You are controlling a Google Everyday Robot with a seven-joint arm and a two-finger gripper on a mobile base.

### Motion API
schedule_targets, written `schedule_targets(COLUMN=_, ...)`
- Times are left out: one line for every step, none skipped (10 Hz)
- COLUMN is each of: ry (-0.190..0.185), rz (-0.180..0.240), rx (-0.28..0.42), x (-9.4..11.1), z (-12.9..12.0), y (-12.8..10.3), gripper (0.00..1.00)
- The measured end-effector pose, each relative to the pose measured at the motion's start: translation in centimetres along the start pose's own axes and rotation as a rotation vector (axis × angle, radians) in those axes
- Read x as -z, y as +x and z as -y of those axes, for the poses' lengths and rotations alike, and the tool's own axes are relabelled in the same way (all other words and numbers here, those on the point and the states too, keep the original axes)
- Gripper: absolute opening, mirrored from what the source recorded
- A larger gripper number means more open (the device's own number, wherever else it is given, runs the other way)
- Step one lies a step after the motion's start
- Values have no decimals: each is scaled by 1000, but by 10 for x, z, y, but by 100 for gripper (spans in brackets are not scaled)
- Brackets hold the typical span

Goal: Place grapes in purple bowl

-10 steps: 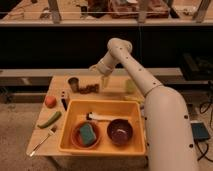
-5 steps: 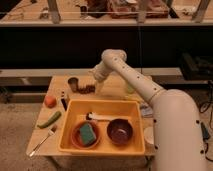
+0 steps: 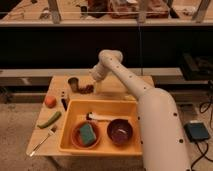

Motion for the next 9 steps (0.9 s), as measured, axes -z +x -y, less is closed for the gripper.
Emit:
schedule_targets(ry=-6, rz=-2, rx=-16, x=-11, z=-1, y=6, gripper=80)
schedule_targets(ry=-11, rz=-8, rx=-25, x=-21, z=-1, y=10, gripper=80)
schedule_targets(ry=-16, rz=-11, rx=-25, x=-29, z=-1, y=10, gripper=80)
schedule_targets(ry=-23, rz=-18, rx=-24, x=-37, z=-1, y=9, gripper=80)
schedule_targets(ry=-38, rz=-35, rx=-20, x=-50, z=-1, y=9, gripper=80)
schedule_targets(ry=-48, rz=-44, rx=-21, x=-55, z=-1, y=10, gripper=80)
schedule_targets(ry=-65, rz=-54, rx=-27, x=-62, z=-1, y=11, gripper=80)
schedule_targets(ry=-80, rz=-58, rx=-33, x=-68, z=-3, y=12, gripper=80)
schedule_targets(ry=-90, rz=-63, rx=-34, x=-72, z=-4, y=14, gripper=76)
